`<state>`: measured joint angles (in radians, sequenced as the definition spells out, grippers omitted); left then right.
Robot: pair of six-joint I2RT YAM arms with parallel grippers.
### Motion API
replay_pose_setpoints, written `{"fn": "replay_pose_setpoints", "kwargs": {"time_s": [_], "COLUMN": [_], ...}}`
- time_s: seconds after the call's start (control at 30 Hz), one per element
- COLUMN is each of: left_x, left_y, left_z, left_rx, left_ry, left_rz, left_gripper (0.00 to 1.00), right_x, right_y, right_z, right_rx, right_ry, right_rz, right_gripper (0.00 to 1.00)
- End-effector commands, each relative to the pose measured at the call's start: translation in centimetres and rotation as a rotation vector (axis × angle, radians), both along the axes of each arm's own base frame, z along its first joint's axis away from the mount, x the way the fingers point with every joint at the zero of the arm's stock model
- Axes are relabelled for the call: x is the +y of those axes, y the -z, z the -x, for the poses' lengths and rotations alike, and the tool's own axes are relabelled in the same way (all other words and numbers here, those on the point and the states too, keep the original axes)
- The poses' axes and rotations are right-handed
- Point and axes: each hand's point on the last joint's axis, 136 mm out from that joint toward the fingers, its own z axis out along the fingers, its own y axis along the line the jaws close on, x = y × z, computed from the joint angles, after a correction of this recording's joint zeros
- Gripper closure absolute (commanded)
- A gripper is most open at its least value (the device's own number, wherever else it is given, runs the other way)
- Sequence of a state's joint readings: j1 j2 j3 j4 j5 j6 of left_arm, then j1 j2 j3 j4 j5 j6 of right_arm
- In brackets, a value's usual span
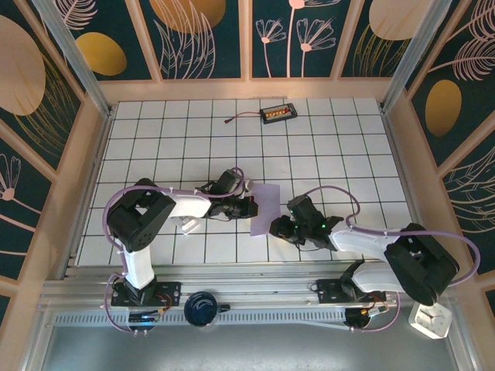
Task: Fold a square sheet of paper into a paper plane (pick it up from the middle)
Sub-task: Turn over the paper at the center of the table.
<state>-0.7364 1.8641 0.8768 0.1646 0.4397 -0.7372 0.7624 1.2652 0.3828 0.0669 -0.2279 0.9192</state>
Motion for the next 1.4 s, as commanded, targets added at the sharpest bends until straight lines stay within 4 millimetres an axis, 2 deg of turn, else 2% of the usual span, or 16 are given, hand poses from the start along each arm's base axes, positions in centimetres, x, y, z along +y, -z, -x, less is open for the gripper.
{"fn": "replay_pose_setpoints", "kwargs": {"time_s": [0.0, 0.5, 0.87, 1.0, 1.1, 1.27, 1.37], "left_x": [1.1, 1.1, 1.1, 1.1, 1.0, 1.0, 0.9], "left_y": [2.5, 2.5, 2.3, 2.4, 2.4, 2.2, 2.2], "left_z": [1.6, 1.8, 1.5, 1.5, 1.5, 1.4, 1.5], "left_rx": [0.075, 0.082, 0.078, 0.078, 0.078, 0.078, 0.08], "left_ry": [0.009, 0.018, 0.016, 0.019, 0.022, 0.022, 0.025], "left_rz": [-0.055, -0.059, -0.068, -0.071, -0.069, -0.068, -0.069], "left_gripper": [1.0, 1.0, 1.0, 1.0, 1.0, 1.0, 1.0], "right_x": [1.4, 1.2, 0.5, 0.3, -0.1, -0.6, -1.1], "right_y": [-1.0, -2.2, -1.5, -1.3, -0.8, -1.0, -0.8], "right_z": [-1.1, -3.3, -1.1, -0.9, -0.9, -1.2, -1.5], "right_rx": [-0.085, -0.208, -0.158, -0.175, -0.169, -0.206, -0.215], "right_ry": [-0.015, -0.017, 0.104, 0.161, 0.2, 0.251, 0.277], "right_rz": [-0.068, -0.135, -0.206, -0.186, -0.157, -0.134, -0.116], "right_gripper": [0.64, 0.6, 0.6, 0.64, 0.73, 0.77, 0.83]}}
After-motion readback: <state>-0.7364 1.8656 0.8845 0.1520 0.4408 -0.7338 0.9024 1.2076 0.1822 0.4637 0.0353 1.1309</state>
